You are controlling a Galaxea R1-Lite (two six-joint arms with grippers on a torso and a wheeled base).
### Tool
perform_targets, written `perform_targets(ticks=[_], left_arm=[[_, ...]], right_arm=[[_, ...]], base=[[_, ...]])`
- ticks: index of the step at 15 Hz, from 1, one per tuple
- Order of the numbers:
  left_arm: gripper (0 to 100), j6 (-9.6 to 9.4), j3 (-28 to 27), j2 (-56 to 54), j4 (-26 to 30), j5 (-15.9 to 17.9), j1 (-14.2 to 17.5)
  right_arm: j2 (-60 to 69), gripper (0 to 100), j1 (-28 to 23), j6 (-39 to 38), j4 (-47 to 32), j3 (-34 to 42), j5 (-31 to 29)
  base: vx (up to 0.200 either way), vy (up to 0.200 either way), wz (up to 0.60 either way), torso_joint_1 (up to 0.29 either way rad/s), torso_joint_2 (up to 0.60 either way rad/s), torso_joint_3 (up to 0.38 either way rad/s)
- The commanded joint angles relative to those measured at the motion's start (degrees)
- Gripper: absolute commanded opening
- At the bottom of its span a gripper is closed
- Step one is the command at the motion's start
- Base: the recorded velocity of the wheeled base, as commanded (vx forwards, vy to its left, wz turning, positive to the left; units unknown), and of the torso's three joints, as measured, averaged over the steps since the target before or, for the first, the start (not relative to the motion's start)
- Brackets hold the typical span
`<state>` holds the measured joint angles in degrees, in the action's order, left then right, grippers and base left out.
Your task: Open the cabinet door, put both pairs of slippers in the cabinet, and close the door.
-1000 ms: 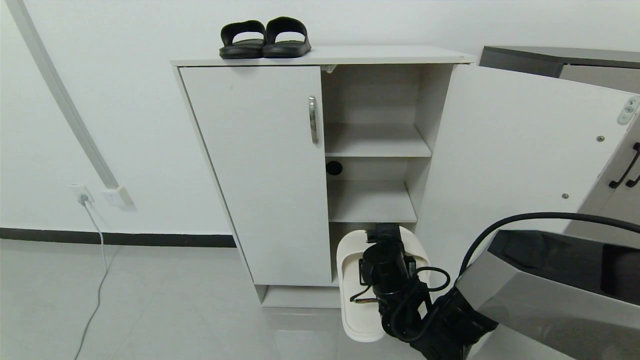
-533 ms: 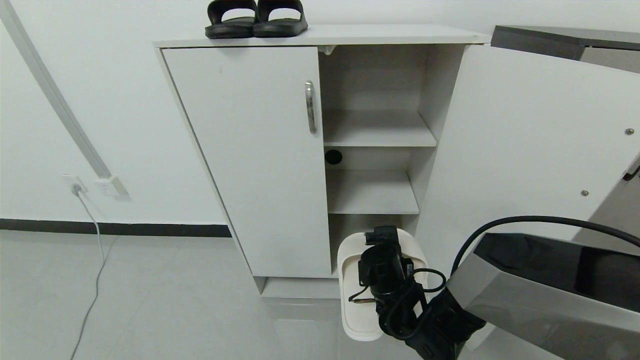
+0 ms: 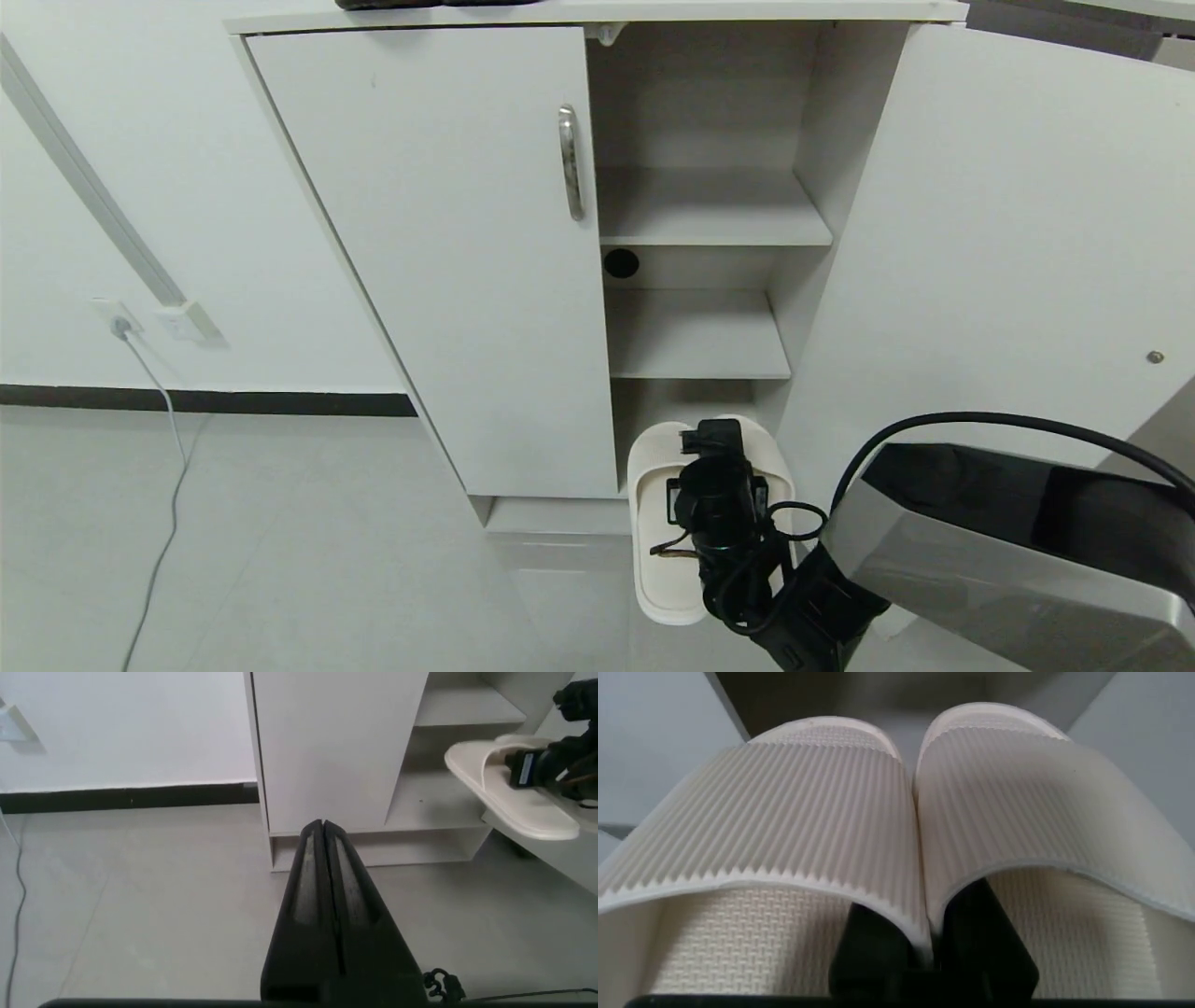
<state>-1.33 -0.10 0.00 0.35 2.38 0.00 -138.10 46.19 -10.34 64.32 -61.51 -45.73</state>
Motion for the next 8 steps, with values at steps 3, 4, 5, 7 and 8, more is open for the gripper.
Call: perform_targets(ticks=[3, 4, 5, 7, 8], left_arm=[[0, 0.01, 0.01, 0.09, 0.0, 0.0, 0.0], [0, 0.01, 0.01, 0.09, 0.0, 0.0, 0.0], [0, 0.01, 0.01, 0.09, 0.0, 0.0, 0.0], [0, 0.01, 0.01, 0.09, 0.0, 0.0, 0.0], [0, 0.01, 0.01, 0.09, 0.0, 0.0, 0.0]], right_arm=[[-5.87, 0, -1.72, 12.97, 19.62, 0.43, 0.2], [-6.57, 0, -1.98, 15.17, 22.25, 0.43, 0.29], [-6.57, 0, -1.98, 15.08, 22.08, 0.52, 0.29], [-6.4, 0, -2.16, 15.08, 22.08, 0.43, 0.29], [-6.13, 0, -2.16, 15.08, 22.08, 0.34, 0.29]], base=[[0.0, 0.0, 0.0, 0.0, 0.0, 0.0], [0.0, 0.0, 0.0, 0.0, 0.0, 0.0], [0.0, 0.0, 0.0, 0.0, 0.0, 0.0], [0.0, 0.0, 0.0, 0.0, 0.0, 0.0], [0.0, 0.0, 0.0, 0.0, 0.0, 0.0]])
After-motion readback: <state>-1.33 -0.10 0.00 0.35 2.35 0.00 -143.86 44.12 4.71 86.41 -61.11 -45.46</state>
